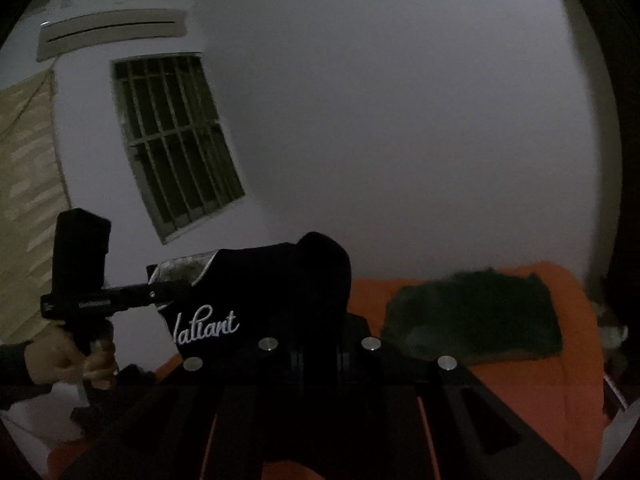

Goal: Fold clothes
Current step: 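Carry the black shirt with both grippers toward the folded green garment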

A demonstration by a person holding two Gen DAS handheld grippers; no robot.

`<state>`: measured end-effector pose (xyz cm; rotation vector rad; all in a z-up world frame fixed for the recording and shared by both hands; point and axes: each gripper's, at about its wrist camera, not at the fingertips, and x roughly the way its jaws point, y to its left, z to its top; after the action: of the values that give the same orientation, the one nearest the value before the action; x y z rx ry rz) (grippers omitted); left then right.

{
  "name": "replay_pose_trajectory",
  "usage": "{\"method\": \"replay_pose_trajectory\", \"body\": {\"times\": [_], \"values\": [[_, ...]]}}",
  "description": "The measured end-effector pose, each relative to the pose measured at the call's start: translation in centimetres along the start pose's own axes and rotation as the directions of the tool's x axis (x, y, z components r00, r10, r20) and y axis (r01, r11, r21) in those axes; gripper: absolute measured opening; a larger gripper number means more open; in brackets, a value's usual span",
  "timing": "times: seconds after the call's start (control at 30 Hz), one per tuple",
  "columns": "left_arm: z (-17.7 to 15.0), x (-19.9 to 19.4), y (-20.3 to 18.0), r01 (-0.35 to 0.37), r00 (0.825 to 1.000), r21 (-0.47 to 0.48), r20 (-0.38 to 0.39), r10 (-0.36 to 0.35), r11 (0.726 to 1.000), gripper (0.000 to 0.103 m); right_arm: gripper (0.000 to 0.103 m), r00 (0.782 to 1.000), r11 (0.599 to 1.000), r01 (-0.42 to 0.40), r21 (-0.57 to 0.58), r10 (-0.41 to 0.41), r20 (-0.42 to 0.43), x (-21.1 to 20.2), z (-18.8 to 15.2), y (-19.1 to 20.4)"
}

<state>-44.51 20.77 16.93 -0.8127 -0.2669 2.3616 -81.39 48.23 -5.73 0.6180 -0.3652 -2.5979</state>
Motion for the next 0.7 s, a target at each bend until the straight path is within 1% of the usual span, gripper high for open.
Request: {"method": "replay_pose_trajectory", "body": {"times": [0.07, 0.17, 0.3, 0.37, 0.47, 0.5, 0.57, 0.63, 0.7], "values": [[-0.9, 1.6, 0.6, 0.004, 1.000, 0.010, 0.014, -0.005, 1.000, 0.011, 0.009, 1.000, 1.000, 0.006, 0.030, -0.005, -0.019, 0.5, -0.8, -1.5], [-1.9, 4.4, 2.0, 0.018, 0.999, 0.031, 0.026, -0.019, 0.999, 0.011, 0.009, 1.000, 1.000, 0.012, 0.029, -0.011, -0.013, 0.8, -1.9, -2.8], [-2.2, 9.1, 6.0, 0.044, 0.999, 0.002, -0.005, -0.044, 0.999, 0.011, 0.009, 1.000, 0.999, 0.008, 0.036, -0.008, 0.004, 1.2, -3.2, -4.9], [-1.5, 11.9, 7.9, 0.041, 0.999, -0.016, -0.024, -0.042, 0.999, 0.011, 0.009, 1.000, 0.999, 0.013, 0.042, -0.013, -0.005, 2.2, -3.8, -6.1], [-0.2, 16.4, 11.0, 0.038, 0.998, -0.037, -0.048, -0.040, 0.999, 0.011, 0.009, 1.000, 0.999, 0.007, 0.046, -0.006, -0.027, 2.1, -4.1, -7.1], [0.4, 17.8, 12.2, 0.042, 0.998, -0.042, -0.054, -0.044, 0.998, 0.011, 0.009, 0.999, 0.999, 0.002, 0.050, 0.000, -0.037, 1.2, -4.0, -6.8], [1.5, 20.6, 14.5, 0.050, 0.996, -0.053, -0.065, -0.053, 0.997, 0.011, 0.009, 0.998, 0.999, -0.002, 0.043, 0.004, -0.055, 0.5, -4.0, -8.5], [2.8, 23.8, 17.1, 0.050, 0.996, -0.046, -0.077, -0.053, 0.998, 0.011, 0.009, 0.997, 1.000, -0.001, 0.027, 0.003, -0.073, 1.2, -3.3, -8.7], [4.2, 27.3, 19.9, 0.037, 0.996, -0.039, -0.082, -0.040, 0.999, 0.011, 0.009, 0.997, 1.000, -0.008, 0.020, 0.009, -0.083, 1.4, -2.5, -7.7]]}}
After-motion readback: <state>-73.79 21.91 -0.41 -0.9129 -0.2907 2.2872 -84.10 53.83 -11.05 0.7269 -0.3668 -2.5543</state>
